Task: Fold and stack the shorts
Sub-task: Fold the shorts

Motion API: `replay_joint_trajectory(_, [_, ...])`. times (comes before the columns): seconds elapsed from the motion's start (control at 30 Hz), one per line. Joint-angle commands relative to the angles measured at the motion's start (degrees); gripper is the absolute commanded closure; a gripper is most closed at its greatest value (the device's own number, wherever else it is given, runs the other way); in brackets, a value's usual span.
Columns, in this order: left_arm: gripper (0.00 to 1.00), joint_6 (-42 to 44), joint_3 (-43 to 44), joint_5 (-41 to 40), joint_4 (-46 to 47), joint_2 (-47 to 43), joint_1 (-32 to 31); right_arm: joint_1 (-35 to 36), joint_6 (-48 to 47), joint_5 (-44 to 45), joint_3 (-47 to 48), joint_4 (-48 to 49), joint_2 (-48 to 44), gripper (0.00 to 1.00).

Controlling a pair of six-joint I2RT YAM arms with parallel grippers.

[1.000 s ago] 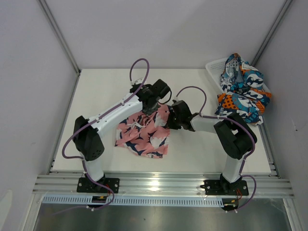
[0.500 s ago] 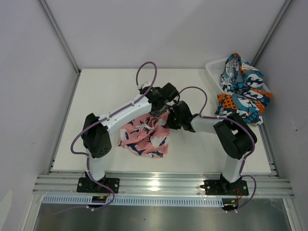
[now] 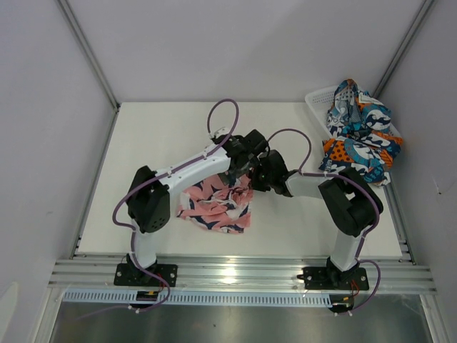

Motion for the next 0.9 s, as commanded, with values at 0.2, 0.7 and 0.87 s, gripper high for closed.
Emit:
replay_joint_trajectory(0.2, [0.01, 13.8, 0.4, 5.6, 10.3, -8.8, 4.4, -1.3, -1.5, 1.9, -2.5, -4.1, -1.3, 1.00])
replay_joint_trajectory(0.7, [0.01, 37.7, -37.7, 21.1, 35.5, -38.2, 15.0, -5.1, -4.3, -4.8, -0.9, -7.8, -12.0, 0.75])
replay_joint_trajectory(0.87, [0.01, 42.4, -45.2, 26.8, 38.8, -41.5, 14.5, -8.3, -1.6, -18.0, -2.5, -0.8, -12.3, 0.55])
